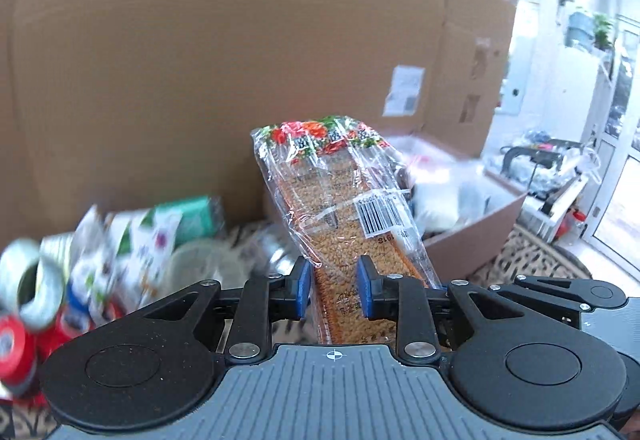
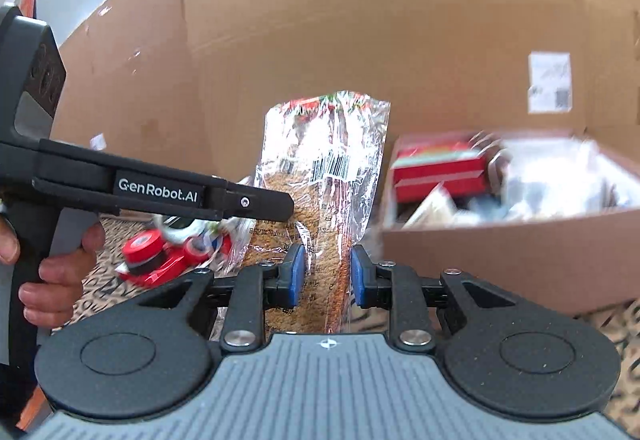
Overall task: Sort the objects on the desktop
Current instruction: 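Carry the bread loaf into the pink box and lower it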
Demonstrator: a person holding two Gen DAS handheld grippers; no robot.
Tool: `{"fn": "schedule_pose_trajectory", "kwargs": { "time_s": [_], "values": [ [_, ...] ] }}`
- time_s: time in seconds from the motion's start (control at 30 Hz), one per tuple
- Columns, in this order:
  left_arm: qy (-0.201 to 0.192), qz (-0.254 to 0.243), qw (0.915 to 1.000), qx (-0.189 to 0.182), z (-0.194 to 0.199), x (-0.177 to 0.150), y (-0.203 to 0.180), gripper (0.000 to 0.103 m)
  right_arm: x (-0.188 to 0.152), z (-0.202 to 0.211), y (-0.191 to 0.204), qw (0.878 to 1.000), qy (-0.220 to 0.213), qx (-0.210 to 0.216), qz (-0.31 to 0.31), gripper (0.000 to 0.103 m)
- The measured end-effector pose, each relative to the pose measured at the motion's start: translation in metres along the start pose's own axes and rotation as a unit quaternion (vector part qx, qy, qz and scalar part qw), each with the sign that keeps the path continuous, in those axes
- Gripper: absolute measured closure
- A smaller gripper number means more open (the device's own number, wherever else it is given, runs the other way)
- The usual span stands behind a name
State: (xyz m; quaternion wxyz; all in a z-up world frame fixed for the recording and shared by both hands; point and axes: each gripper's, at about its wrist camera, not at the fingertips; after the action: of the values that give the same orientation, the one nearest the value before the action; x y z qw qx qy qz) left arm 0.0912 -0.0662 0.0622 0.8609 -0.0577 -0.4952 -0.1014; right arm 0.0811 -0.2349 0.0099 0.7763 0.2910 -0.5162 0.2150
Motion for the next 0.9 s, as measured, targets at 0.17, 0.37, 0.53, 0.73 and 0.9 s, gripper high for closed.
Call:
{"fn": "schedule_pose_trajectory", "kwargs": {
  "time_s": [0.17,0.37,0.53,0.73,0.9],
  "values": [
    [-0.017,-0.005,0.9997,-0.017,-0.018,0.036,-0.029,0.079,0.021,0.007,-0.025,0.999,-0.021,-0.037,0.016,0.076],
    [-0.018,-0.011,0.9990,-0.038,-0.049,0.072,-0.063,0.078,0.041,0.015,-0.061,0.995,-0.052,-0.084,0.010,0.077],
    [-0.018,-0.013,0.9984,-0.052,-0.072,0.099,-0.089,0.078,0.062,0.021,-0.093,0.990,-0.073,-0.117,0.016,0.077],
    [-0.015,-0.021,0.9979,-0.059,-0.107,0.123,-0.126,0.075,0.081,0.018,-0.131,0.986,-0.057,-0.158,0.022,0.077],
    [0.011,-0.021,0.9977,-0.063,-0.146,0.134,-0.148,0.070,0.093,0.009,-0.165,0.981,-0.041,-0.185,0.027,0.077]
  ]
}}
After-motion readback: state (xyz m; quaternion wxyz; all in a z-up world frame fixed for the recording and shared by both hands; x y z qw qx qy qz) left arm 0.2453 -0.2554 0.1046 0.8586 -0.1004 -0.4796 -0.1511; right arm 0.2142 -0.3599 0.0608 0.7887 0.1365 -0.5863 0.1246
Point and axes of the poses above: each gripper's, at about its wrist camera, not at the fingertips, and z roughly against the way its jaws point, y to its left, x to its top, and after that the axes turned 9 degrees about x, right-handed
